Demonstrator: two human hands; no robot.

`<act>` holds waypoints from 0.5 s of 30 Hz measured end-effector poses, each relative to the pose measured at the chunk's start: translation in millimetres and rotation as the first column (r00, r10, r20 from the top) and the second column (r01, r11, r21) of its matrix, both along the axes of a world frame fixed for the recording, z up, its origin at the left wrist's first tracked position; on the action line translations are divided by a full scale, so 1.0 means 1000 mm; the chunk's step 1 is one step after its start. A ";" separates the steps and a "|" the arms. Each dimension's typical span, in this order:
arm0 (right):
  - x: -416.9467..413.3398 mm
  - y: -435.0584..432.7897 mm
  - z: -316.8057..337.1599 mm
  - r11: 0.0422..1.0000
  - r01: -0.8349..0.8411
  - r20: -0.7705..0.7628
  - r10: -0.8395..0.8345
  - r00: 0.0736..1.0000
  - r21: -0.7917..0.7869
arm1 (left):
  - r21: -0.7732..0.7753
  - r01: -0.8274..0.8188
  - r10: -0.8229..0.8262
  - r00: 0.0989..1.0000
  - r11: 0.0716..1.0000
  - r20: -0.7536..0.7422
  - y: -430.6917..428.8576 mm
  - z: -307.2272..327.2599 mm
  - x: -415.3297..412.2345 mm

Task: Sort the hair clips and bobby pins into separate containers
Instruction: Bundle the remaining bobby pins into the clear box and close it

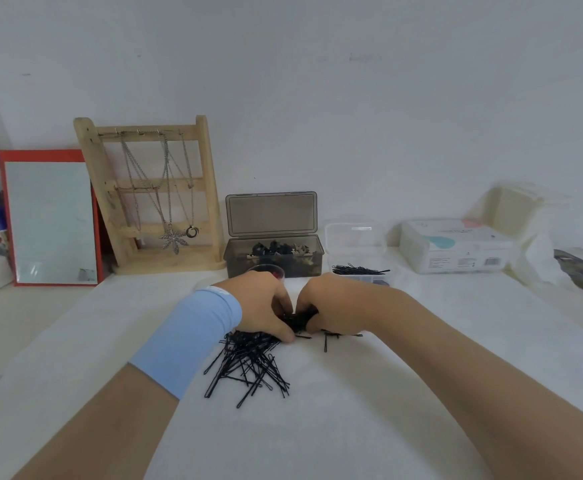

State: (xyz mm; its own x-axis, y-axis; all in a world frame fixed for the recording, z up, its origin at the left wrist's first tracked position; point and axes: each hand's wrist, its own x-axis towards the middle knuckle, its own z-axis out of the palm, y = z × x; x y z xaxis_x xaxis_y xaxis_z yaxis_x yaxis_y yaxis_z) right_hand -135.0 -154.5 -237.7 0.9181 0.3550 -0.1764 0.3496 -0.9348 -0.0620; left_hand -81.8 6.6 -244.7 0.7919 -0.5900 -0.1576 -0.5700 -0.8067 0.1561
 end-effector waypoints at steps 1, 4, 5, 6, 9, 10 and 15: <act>0.000 0.001 -0.001 1.000 0.002 0.005 -0.002 1.000 -0.015 | 0.002 0.003 -0.003 1.000 1.000 0.008 0.000 0.000 -0.001; -0.001 0.003 -0.002 0.997 -0.003 0.021 0.005 1.000 -0.075 | -0.027 -0.003 0.003 1.000 1.000 -0.006 0.000 0.002 -0.003; -0.001 0.001 -0.001 0.998 -0.003 0.021 0.004 1.000 -0.069 | -0.035 -0.008 0.008 1.000 0.999 -0.021 0.002 0.004 -0.003; 0.000 -0.003 0.001 0.999 0.001 0.022 0.000 1.000 -0.047 | -0.047 -0.018 0.016 0.999 0.999 -0.035 0.004 0.005 -0.002; 0.002 -0.018 0.007 0.996 0.031 0.015 -0.033 0.999 0.088 | -0.098 -0.041 0.036 0.998 0.994 -0.052 0.011 0.008 0.000; 0.003 -0.023 0.007 0.990 0.043 0.006 -0.044 0.999 0.137 | -0.110 -0.035 0.029 0.998 0.993 -0.055 0.013 0.009 0.001; 0.008 -0.036 0.010 0.908 0.138 -0.128 -0.094 0.987 0.397 | -0.242 -0.007 -0.011 0.997 0.970 -0.075 0.017 0.017 0.000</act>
